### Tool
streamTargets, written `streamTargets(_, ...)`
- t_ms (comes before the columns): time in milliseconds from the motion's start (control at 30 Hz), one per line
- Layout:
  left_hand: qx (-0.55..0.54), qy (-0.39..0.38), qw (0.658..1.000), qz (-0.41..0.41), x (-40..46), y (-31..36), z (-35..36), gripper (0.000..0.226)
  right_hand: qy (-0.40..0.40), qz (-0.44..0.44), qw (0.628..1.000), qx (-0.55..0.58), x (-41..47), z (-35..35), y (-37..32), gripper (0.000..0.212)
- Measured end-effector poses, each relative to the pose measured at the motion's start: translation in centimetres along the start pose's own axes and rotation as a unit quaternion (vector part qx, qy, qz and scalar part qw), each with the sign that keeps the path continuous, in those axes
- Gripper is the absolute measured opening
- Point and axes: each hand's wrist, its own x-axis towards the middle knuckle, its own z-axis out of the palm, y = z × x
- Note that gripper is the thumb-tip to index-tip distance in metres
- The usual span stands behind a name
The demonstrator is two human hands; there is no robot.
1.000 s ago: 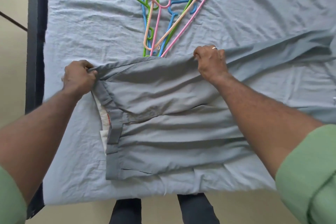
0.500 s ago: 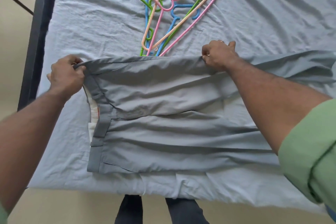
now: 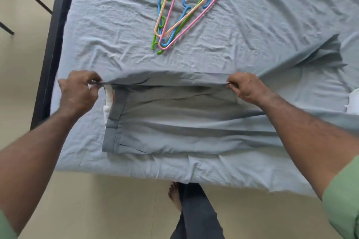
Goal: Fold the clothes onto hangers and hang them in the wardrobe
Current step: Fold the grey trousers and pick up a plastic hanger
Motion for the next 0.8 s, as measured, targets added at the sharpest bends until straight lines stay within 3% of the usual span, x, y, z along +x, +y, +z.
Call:
streamTargets(233, 0.092, -0.084, 0.991, 0.053, -12.0, -4.1, 2.7, 0.018, -0.040, 0.005, 0.999, 0.009, -11.8, 5.6, -3.8, 0.008)
streamTargets(367, 0.105, -0.088, 0.989, 0.053, -15.7, -5.3, 4.1, 0.016, -0.021, -0.019, 0.999, -0.045, -16.6, 7.9, -4.9, 0.006)
streamTargets(633, 0.170, -0.080, 0.980, 0.071, -18.8, -5.0, 7.0, 0.025, 0.023, -0.036, 0.993, -0.110, -19.5, 11.9, -5.4, 0.016)
streamTargets(733, 0.209, -0.084, 0.970, 0.087, -19.3, -4.6, 7.8, 0.015, 0.023, -0.034, 0.991, -0.128, -19.4, 12.6, -5.4, 0.015)
streamTargets(800, 0.225, -0.102, 0.963, 0.104, -19.7, -3.8, 8.9, 0.026, 0.003, -0.032, 0.992, -0.119, -19.6, 12.9, -5.4, 0.016)
